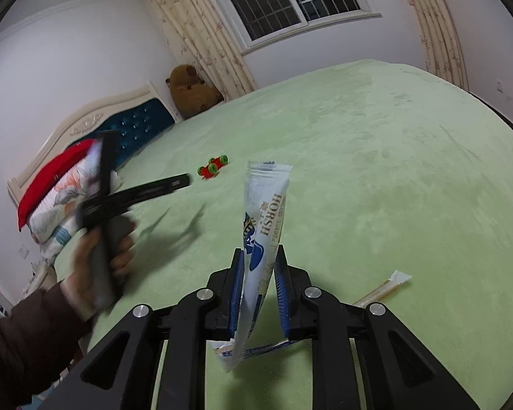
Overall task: Collect trash
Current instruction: 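Grasp the red toy car with green wheels with the left tool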
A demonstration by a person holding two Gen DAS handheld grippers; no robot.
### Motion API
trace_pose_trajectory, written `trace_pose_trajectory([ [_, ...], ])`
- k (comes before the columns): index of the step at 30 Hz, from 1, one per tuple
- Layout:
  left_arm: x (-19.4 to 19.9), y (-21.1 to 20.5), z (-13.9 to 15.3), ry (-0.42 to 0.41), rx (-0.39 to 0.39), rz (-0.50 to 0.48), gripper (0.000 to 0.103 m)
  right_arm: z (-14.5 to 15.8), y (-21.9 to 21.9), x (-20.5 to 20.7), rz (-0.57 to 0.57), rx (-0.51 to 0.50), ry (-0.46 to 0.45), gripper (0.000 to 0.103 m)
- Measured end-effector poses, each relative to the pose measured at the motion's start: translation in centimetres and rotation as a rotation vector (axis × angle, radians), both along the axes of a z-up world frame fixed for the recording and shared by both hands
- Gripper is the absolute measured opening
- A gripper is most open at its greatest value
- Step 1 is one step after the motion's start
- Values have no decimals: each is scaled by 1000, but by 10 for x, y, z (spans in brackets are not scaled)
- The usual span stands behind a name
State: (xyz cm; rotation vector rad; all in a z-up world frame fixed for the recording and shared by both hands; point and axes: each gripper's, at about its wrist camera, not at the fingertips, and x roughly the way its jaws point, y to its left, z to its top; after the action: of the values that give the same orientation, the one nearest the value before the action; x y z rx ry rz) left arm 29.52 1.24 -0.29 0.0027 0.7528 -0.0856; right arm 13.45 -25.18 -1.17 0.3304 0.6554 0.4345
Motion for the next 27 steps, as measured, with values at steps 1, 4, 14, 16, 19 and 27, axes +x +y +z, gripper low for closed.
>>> trace_pose_trajectory([
  [1,14,0,-4,13,-6,-1,89,0,0,1,1,6,-1,19],
  [4,42,-3,-12,35,0,7,89,-3,-1,3,10,19,-1,19],
  [14,100,-4,-35,113,9,7,39,-13,-5,8,10,59,27,19],
  [16,97,-3,-34,103,7,8,37,-14,-6,9,7,63,31,19],
  [19,92,-5,-30,76,23,19,37,-14,-5,8,0,64,34,19],
  [27,43,-18,-9,25,28,-6,37,-14,-6,5,-23,63,44,19],
])
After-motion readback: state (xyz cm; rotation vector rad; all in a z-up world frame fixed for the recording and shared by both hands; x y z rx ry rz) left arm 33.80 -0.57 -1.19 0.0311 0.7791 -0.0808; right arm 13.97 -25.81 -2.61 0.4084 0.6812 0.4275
